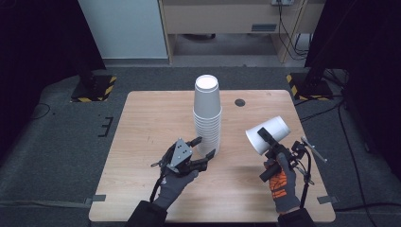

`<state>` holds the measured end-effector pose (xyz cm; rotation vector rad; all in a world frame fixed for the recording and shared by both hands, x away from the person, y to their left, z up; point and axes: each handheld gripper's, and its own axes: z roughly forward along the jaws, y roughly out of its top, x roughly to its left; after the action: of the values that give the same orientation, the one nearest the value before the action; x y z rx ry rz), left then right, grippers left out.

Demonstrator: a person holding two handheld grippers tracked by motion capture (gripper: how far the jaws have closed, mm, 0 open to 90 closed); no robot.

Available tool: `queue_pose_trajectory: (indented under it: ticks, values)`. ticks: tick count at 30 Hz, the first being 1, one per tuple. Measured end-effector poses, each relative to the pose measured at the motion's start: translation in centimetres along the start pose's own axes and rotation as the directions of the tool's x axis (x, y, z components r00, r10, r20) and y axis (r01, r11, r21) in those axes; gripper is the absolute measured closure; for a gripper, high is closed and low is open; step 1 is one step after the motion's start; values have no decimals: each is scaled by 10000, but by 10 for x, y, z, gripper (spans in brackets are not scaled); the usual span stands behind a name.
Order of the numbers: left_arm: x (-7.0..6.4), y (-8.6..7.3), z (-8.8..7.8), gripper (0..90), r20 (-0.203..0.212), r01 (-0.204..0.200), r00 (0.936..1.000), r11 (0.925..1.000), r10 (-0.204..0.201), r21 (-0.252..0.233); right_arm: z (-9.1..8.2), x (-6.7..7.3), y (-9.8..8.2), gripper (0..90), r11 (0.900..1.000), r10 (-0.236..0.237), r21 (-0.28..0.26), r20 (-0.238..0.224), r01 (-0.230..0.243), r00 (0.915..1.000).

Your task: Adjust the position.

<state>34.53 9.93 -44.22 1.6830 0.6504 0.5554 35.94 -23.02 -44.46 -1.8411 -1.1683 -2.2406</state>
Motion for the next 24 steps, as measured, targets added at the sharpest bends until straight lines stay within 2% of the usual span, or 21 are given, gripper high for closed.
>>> queue_pose_trajectory:
  ticks: [6,24]
  values:
    - [-8,3,9,342,215,-91,9997,9999,92,-54,-1,-1,0,154,10000,20,-24,-5,-20,10000]
    - [-19,6,34,351,599,-100,9981,9996,115,-258,-1,-1,-2,154,9999,60,113,-129,-58,9999]
